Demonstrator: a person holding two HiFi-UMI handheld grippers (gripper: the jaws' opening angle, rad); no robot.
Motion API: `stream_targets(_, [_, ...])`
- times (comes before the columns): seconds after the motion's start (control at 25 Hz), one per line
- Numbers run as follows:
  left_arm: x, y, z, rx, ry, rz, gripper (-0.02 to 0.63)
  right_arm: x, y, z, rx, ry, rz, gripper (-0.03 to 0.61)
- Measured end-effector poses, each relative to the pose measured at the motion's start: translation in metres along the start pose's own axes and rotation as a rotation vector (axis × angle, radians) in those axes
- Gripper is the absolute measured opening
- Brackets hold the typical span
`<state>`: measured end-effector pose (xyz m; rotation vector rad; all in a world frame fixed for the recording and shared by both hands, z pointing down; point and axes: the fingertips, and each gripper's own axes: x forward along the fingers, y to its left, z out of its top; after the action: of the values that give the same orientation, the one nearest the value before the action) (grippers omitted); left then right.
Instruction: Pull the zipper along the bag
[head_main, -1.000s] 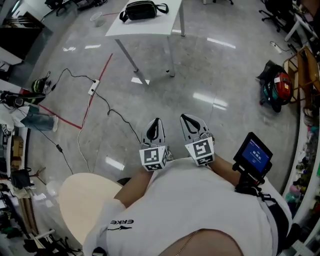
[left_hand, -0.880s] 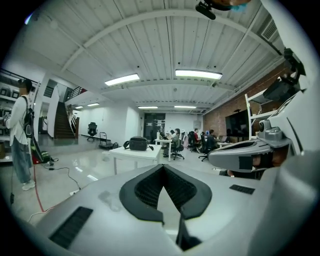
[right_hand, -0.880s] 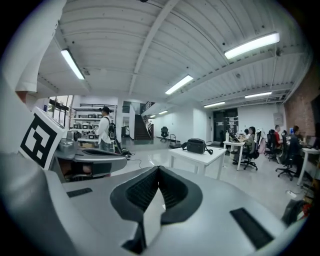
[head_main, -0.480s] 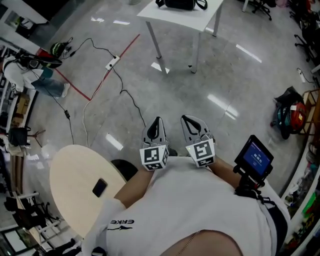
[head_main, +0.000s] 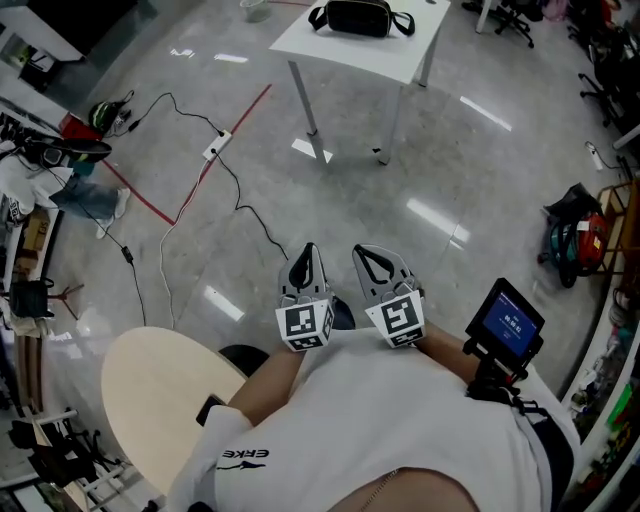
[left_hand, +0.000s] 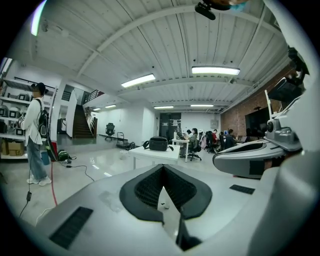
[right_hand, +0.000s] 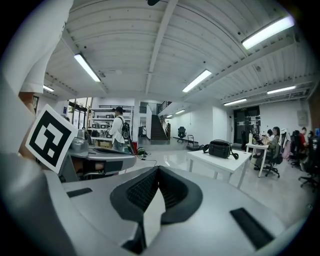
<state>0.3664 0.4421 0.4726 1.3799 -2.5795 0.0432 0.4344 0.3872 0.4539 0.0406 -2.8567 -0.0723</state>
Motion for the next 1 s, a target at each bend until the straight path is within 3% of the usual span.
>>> stream_targets(0.28, [0.052,0.081,0.018,-0.006,-0.035,-0.013,0.003,0.09,0.003,0.026,-0.012,0.006,-0.019,0.005])
stream_targets(0.64, [0.062,0.172,0.022,-0.023,-0.031,-0.011,0.003,0.181,0.052,0.061,-0.038,-0.026,0.066,0.005])
stream_targets(1.0, [0.069,0.202,0.024,-0.097,-0.052,-0.016,0.003,0.216,0.063,0.071,-0.076,-0.008,0.088,0.005])
